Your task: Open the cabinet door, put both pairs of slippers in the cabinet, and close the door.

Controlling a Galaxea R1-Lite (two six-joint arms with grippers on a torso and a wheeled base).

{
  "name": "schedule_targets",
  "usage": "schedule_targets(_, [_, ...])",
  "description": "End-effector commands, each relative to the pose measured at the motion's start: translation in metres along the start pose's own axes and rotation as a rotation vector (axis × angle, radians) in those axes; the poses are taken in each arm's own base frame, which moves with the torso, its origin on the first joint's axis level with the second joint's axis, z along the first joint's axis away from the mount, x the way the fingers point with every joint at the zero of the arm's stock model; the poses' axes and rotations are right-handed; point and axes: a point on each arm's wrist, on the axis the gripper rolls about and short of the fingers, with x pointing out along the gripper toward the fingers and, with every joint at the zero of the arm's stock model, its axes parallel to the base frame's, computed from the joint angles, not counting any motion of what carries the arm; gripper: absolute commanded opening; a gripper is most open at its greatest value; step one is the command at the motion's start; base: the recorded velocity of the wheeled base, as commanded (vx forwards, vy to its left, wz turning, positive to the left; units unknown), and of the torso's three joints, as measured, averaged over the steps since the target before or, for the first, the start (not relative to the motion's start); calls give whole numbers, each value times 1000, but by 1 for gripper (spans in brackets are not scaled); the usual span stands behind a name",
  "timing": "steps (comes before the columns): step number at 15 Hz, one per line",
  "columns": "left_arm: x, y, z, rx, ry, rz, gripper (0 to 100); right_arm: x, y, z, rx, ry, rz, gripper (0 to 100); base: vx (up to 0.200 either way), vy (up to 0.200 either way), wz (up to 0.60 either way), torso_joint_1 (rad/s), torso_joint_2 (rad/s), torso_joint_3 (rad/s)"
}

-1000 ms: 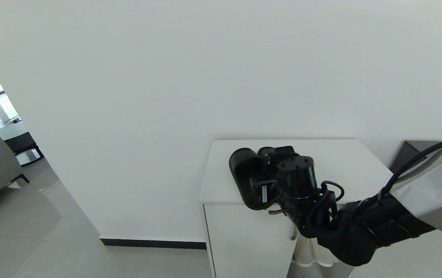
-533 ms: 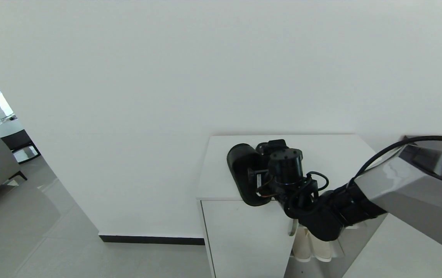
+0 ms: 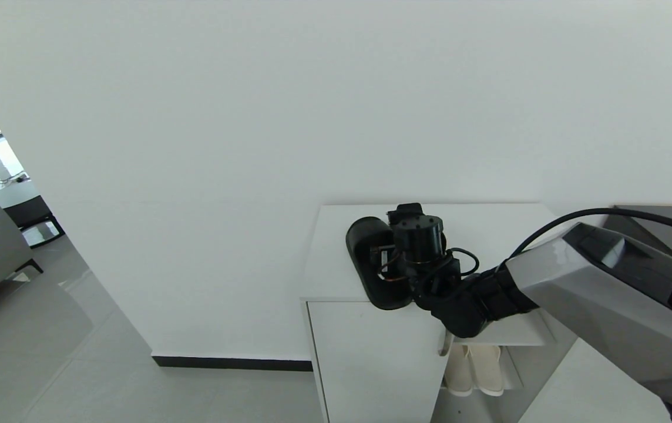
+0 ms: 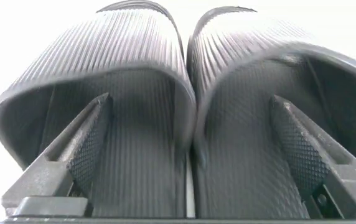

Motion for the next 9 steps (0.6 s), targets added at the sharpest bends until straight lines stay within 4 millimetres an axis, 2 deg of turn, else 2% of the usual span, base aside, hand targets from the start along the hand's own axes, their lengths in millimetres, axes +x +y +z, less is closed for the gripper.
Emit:
schedule_targets(1, [0, 0, 0, -2, 1, 0, 0, 10, 2, -4, 5, -9, -5, 0, 0, 0, 0, 0, 0, 0])
schedule_targets(6, [0, 0, 0, -2, 1, 0, 0, 9, 0, 1, 20, -21, -11, 0, 0, 0, 0, 0, 0, 0])
schedule_targets(9, [0, 0, 0, -2, 1, 0, 0, -15, -2, 21, 27, -35, 14, 0, 0, 0, 0, 0, 0, 0])
